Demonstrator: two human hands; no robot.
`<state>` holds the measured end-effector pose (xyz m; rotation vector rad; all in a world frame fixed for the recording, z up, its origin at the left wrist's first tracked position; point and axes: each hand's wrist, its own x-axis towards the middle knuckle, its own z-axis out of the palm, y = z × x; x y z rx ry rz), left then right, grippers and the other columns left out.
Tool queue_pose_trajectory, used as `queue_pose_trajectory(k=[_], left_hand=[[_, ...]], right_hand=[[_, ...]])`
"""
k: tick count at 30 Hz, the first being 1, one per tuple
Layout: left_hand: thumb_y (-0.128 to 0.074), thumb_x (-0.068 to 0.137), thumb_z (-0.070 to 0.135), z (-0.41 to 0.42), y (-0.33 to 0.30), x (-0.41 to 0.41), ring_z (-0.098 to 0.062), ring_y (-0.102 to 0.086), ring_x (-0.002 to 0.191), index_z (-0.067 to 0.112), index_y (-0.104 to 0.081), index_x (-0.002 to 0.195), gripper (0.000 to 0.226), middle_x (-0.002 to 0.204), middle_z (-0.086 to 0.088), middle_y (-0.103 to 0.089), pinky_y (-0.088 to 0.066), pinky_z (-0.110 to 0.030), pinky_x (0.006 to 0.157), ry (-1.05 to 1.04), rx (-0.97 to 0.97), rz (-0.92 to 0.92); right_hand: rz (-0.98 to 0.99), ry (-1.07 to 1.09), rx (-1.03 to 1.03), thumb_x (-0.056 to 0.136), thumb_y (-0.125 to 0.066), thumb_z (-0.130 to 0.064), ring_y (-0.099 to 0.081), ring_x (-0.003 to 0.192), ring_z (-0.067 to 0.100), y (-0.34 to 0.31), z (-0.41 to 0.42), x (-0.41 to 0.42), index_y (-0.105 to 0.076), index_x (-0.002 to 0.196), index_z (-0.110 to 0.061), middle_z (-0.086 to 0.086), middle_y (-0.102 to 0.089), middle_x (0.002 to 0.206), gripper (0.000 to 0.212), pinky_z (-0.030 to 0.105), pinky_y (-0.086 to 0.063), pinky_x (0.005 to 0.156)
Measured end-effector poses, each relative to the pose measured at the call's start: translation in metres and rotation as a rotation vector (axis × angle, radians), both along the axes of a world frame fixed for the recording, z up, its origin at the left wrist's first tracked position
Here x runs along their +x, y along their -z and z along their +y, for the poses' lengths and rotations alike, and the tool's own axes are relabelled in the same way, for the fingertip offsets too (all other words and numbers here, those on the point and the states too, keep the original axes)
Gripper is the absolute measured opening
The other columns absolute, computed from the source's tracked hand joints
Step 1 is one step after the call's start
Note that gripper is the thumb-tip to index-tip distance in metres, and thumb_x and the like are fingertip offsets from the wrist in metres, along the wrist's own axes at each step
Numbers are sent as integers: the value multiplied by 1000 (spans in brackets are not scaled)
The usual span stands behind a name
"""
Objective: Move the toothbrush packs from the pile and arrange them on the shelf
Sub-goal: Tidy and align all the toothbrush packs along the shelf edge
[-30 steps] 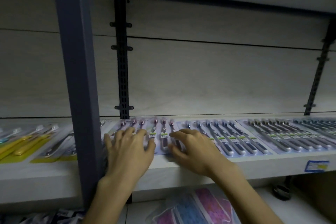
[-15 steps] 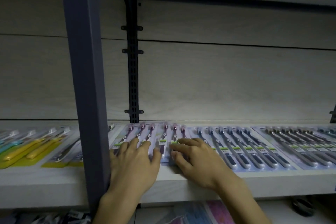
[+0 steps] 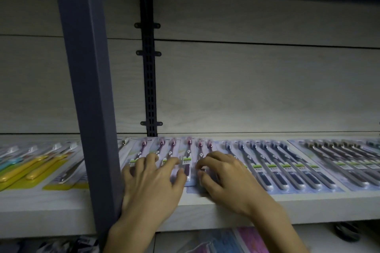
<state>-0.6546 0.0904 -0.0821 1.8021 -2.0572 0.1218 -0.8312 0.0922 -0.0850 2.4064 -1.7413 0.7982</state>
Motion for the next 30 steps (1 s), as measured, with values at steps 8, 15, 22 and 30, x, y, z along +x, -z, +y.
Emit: queue_pose_trajectory(k=[8,15,22,30], left_hand=[[-21,95,52,-6,3,3,-13,-24,135,53,-32,135,41,144,21,-32,-16,-47,113,113,17,-9],[-22,94,52,-8,6,3,-13,-28,133,54,-34,133,41,140,24,-36,-19,-45,112,121,-6,-14],[5,69,57,-9,7,2,-11,-33,125,48,-43,125,75,132,20,-44,-19,-39,111,130,-81,-25],[6,70,58,-16,15,5,-8,-36,123,47,-43,125,74,132,22,-42,-27,-29,107,237,-137,15]], right_hand=[[-43,30,25,86,-50,-23,-49,104,21,-3,3,-2,-52,118,-23,-2,-60,113,32,27,-30,79],[-89,24,-23,85,-50,-19,-53,107,15,2,-1,-4,-65,109,-27,-9,-66,111,30,30,-43,90],[-21,-13,35,81,-49,-26,-54,108,14,-8,9,-6,-60,121,-29,-6,-65,114,42,33,-34,102],[-11,-34,32,80,-39,-30,-49,116,4,-5,23,-19,-65,117,-29,-17,-57,122,45,37,-19,115]])
